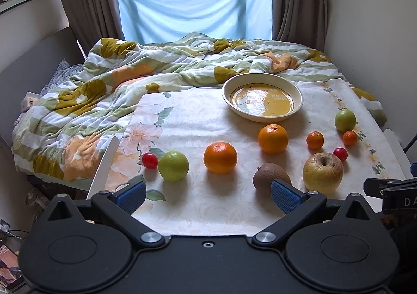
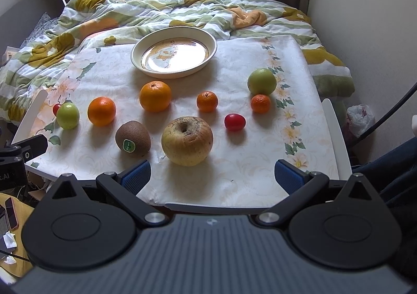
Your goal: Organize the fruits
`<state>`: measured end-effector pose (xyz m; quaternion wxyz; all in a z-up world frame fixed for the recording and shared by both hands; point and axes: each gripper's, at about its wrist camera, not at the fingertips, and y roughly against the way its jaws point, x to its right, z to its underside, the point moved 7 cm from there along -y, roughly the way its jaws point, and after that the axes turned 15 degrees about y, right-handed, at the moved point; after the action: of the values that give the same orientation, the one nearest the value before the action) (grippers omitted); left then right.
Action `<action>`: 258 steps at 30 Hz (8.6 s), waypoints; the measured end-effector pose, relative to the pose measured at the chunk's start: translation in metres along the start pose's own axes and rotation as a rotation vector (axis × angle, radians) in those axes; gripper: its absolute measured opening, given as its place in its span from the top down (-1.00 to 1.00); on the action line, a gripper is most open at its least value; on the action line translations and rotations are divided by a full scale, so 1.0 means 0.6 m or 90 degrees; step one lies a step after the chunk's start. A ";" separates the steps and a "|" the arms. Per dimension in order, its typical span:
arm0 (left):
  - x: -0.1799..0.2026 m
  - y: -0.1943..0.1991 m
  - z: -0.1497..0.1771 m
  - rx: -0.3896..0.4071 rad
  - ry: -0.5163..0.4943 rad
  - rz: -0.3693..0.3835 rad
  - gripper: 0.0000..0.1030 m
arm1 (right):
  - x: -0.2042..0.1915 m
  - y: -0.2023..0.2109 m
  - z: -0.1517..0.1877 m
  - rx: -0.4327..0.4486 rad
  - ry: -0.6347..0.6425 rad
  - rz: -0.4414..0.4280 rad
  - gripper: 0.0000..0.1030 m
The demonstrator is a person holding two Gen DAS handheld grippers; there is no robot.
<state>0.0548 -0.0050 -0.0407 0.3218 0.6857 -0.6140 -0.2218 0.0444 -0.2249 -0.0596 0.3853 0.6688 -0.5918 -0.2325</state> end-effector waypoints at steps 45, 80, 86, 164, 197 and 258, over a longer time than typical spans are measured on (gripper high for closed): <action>-0.097 -0.294 -0.016 -0.091 -0.318 0.163 -0.48 | -0.177 -0.202 -0.047 -0.051 -0.269 0.040 -1.00; -0.091 -0.275 -0.012 -0.067 -0.288 0.145 -0.06 | -0.184 -0.234 -0.075 -0.034 -0.199 0.040 -0.57; -0.083 -0.243 -0.020 -0.055 -0.257 0.126 -0.06 | -0.177 -0.214 -0.087 -0.018 -0.173 0.014 -0.57; 0.261 -0.487 -0.290 -0.052 -0.165 0.129 -1.00 | 0.158 -0.422 -0.462 0.022 0.094 -0.186 -0.57; 0.138 -0.345 -0.247 -0.039 -0.075 0.105 -1.00 | 0.094 -0.474 -0.433 0.001 0.084 -0.222 -0.65; 0.246 -0.137 0.039 -0.039 -0.009 0.109 -1.00 | 0.235 -0.123 -0.054 0.111 0.111 -0.062 -0.87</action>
<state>0.1174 -0.1513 -0.1021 0.3558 0.6188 -0.6659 -0.2170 0.1416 -0.3536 -0.0784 0.3638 0.7452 -0.5411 -0.1396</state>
